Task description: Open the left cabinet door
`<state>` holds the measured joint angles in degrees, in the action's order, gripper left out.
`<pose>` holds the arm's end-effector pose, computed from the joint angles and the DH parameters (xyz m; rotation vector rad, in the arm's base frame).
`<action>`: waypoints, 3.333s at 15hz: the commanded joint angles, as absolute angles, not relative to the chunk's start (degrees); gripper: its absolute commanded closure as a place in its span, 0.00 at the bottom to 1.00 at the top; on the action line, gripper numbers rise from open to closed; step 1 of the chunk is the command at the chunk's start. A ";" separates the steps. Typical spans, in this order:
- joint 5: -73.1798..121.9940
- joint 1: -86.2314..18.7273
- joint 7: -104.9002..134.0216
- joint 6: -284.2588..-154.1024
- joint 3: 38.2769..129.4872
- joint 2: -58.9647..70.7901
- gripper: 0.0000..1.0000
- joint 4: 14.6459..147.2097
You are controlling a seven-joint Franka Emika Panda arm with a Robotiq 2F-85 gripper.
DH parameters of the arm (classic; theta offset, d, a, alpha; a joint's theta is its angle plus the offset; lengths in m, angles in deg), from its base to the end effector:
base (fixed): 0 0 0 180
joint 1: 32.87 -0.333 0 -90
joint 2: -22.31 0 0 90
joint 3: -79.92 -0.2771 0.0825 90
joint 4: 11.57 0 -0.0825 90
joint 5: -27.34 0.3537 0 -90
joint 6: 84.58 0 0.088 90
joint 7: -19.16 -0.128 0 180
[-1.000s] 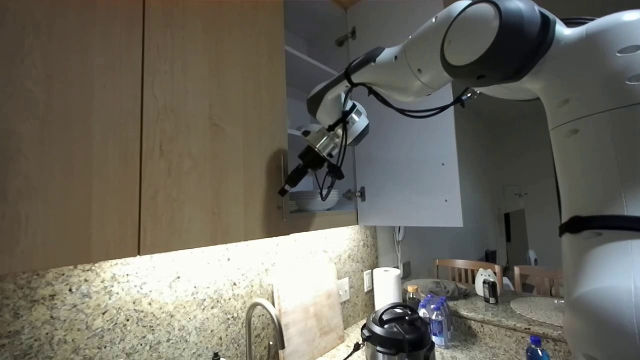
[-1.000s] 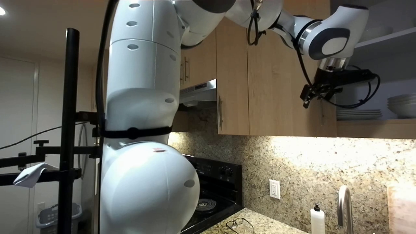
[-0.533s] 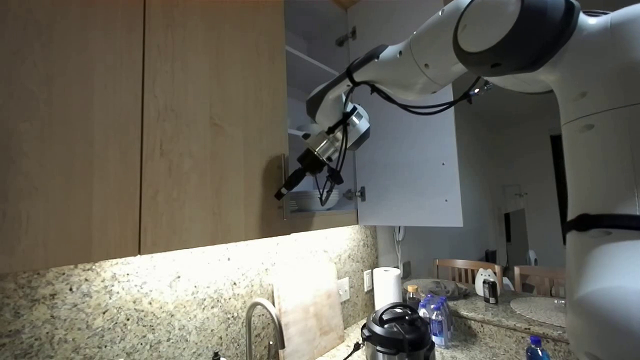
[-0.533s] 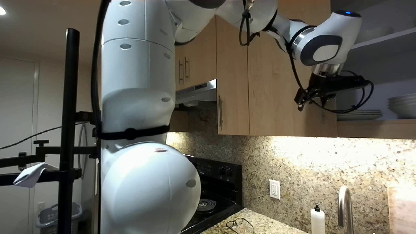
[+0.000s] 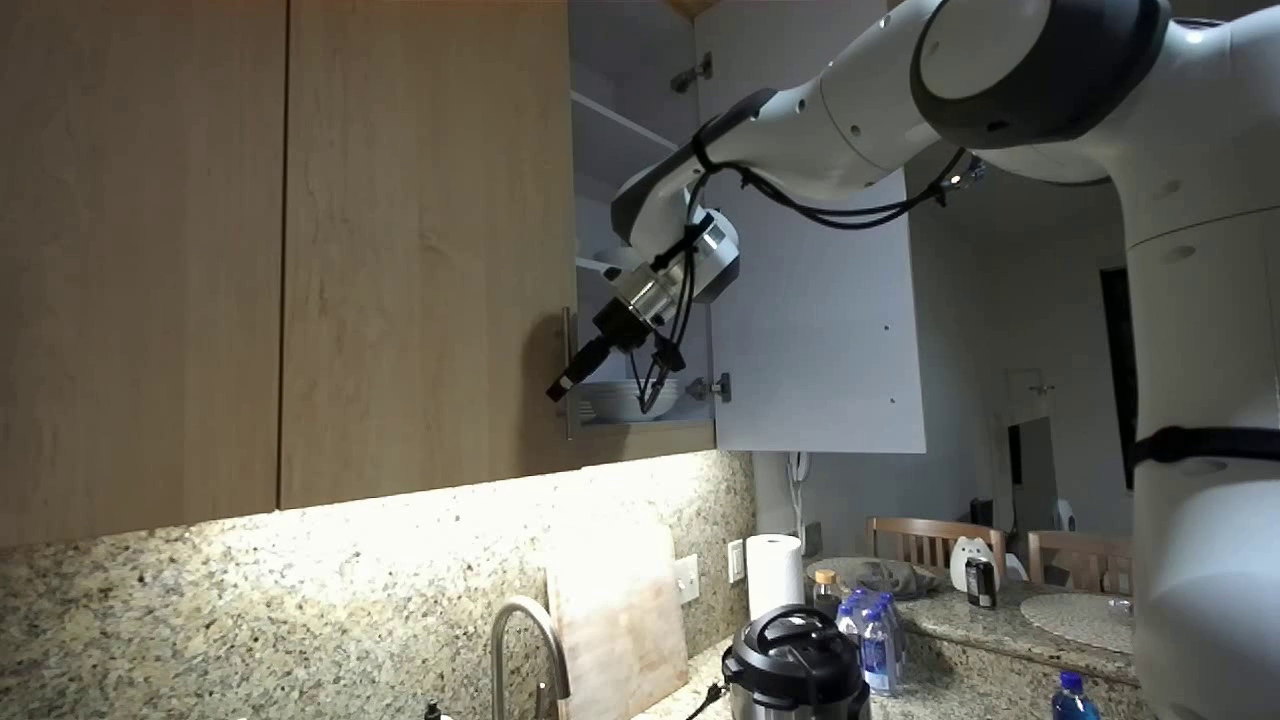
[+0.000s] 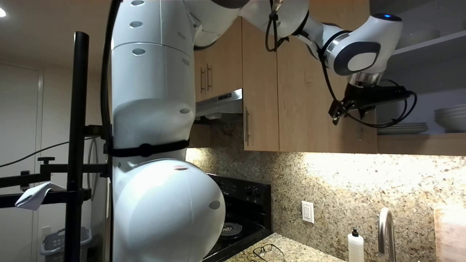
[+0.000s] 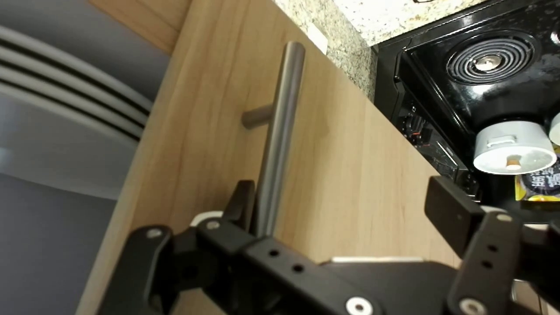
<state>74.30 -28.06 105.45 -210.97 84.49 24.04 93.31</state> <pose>0.5707 -0.0571 0.5452 -2.3766 -1.2589 -1.1565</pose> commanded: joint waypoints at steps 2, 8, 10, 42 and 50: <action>76.24 -29.25 109.08 -211.73 84.04 29.78 0.00 100.61; 75.15 -29.81 113.34 -210.88 84.25 32.39 0.00 104.17; 75.21 -30.03 114.71 -210.93 84.26 33.32 0.00 105.44; 82.11 -38.59 112.15 -231.58 83.98 54.29 0.00 131.39; 85.92 -41.11 112.53 -238.22 82.43 59.75 0.00 138.41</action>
<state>83.34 -38.81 113.03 -237.27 84.88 56.38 131.92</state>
